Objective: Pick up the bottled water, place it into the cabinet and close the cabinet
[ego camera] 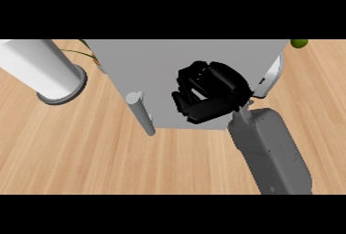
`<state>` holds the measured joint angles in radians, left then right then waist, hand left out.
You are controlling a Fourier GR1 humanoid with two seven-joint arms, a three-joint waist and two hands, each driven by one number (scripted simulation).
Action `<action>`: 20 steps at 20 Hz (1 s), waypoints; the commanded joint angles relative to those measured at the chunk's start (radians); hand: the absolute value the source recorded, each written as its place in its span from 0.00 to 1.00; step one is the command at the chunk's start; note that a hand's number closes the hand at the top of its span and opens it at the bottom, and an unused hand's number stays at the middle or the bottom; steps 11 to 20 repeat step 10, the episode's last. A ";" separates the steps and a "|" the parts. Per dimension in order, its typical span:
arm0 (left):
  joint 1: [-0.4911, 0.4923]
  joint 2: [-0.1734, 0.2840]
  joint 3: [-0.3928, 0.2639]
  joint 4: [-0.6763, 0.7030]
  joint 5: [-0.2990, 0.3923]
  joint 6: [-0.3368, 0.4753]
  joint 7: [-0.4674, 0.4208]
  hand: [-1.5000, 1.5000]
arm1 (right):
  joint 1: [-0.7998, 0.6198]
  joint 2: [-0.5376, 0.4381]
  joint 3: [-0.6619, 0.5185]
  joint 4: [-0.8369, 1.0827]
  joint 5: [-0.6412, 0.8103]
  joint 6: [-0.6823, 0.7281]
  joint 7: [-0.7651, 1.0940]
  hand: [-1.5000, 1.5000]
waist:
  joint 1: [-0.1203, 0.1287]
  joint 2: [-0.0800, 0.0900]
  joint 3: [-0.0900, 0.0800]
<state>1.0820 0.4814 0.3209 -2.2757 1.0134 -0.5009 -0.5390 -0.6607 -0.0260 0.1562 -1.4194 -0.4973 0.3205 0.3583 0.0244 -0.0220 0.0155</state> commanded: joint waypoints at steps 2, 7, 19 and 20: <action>-0.023 -0.012 0.005 0.009 0.008 -0.002 0.028 0.00 | -0.202 0.025 -0.067 0.194 0.026 -0.073 -0.049 1.00 | 0.024 0.031 -0.016; -0.017 -0.007 0.031 0.025 0.036 -0.045 0.044 0.00 | -0.248 0.025 -0.033 0.193 -0.078 -0.084 0.007 1.00 | 0.037 0.029 -0.016; -0.031 -0.017 0.009 -0.005 0.026 -0.020 0.064 0.00 | -0.242 0.024 -0.041 0.223 -0.064 -0.065 -0.037 1.00 | 0.033 0.034 -0.016; -0.031 -0.017 0.009 -0.005 0.026 -0.020 0.064 0.00 | -0.242 0.024 -0.041 0.223 -0.064 -0.065 -0.037 1.00 | 0.033 0.034 -0.016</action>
